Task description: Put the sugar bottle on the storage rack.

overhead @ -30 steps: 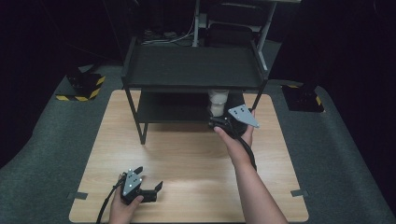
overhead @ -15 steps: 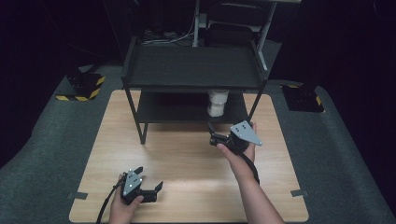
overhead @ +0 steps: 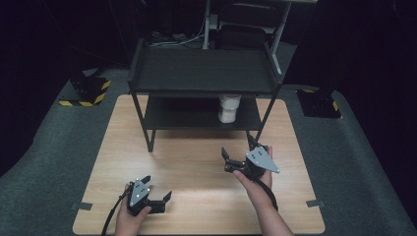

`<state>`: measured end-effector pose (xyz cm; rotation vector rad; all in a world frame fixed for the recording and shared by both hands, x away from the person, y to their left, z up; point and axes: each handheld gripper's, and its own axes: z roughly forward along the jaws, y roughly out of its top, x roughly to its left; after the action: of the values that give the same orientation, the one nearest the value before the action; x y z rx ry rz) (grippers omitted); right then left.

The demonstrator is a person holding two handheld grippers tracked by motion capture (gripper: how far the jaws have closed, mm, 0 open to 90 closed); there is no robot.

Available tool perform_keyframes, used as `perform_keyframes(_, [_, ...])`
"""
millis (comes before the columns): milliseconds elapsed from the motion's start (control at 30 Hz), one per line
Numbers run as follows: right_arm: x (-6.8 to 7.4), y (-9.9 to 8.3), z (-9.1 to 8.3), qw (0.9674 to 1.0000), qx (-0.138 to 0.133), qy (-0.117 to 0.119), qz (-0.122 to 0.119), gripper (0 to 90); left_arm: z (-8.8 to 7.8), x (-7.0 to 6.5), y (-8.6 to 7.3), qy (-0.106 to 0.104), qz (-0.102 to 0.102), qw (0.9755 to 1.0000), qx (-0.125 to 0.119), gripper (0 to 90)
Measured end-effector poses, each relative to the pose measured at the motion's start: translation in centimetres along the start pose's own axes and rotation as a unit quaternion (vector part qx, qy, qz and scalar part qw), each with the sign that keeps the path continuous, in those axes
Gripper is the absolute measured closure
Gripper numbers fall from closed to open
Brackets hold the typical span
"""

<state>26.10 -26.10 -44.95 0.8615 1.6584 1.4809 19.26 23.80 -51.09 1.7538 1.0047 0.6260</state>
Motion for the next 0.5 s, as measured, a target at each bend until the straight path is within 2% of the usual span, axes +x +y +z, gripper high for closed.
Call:
perform_keyframes(133, [0.0,-1.6,-1.4,1.0,0.01,0.002,-0.001,0.0,0.0,-0.1,0.0,0.0,0.0,1.0,0.0,0.4])
perform_keyframes(500, [-0.2,-4.3,-3.8,0.9995,0.029,0.005,0.005,0.0,0.0,-0.1,0.0,0.0,0.002,1.0,0.0,0.5])
